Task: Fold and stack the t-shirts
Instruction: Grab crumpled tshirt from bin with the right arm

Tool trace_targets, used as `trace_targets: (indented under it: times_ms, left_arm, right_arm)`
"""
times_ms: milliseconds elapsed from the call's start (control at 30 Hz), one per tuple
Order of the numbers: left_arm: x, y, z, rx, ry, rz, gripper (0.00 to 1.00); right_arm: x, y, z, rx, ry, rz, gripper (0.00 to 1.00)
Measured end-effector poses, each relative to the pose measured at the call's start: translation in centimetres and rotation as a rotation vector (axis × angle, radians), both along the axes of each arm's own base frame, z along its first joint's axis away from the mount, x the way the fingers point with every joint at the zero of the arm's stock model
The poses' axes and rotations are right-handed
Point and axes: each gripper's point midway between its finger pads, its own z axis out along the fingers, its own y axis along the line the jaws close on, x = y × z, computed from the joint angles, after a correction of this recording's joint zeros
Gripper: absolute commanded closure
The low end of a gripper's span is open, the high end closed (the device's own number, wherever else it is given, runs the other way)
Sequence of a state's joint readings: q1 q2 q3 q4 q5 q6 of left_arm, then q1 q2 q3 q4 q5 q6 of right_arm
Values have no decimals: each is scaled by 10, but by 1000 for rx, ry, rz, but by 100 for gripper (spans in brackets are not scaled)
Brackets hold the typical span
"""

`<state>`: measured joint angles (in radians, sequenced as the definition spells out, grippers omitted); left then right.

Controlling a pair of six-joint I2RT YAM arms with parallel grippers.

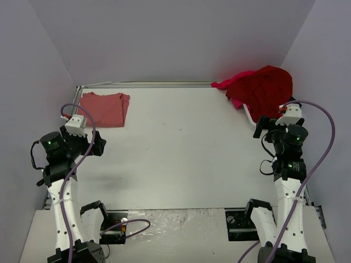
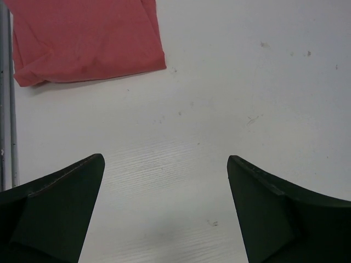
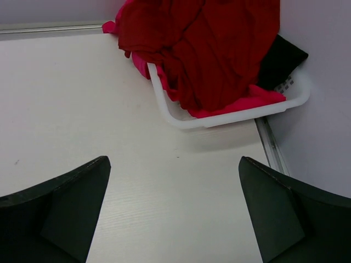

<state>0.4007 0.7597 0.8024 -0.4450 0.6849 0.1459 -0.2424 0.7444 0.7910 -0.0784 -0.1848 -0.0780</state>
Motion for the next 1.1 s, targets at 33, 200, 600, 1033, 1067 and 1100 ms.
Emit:
trace_targets:
  times_ms: [33, 200, 600, 1033, 1067, 1100]
  left_arm:
    - [0, -1, -1, -3, 3, -4, 6]
    - [2, -2, -6, -20, 23, -16, 6]
    - [3, -6, -7, -38, 33, -38, 6]
    - [4, -6, -13, -48, 57, -45, 6]
    - [4, -6, -13, -48, 58, -45, 6]
    - [4, -6, -13, -47, 57, -45, 6]
  right_arm:
    - [2, 3, 1, 5, -3, 17, 0]
    - [7, 33, -7, -12, 23, 227, 0]
    - [85, -7, -78, -257, 293, 252, 0]
    - [234, -84, -80, -356, 209, -63, 0]
    - [243, -88, -81, -357, 207, -79, 0]
    - [252, -92, -83, -358, 205, -94, 0]
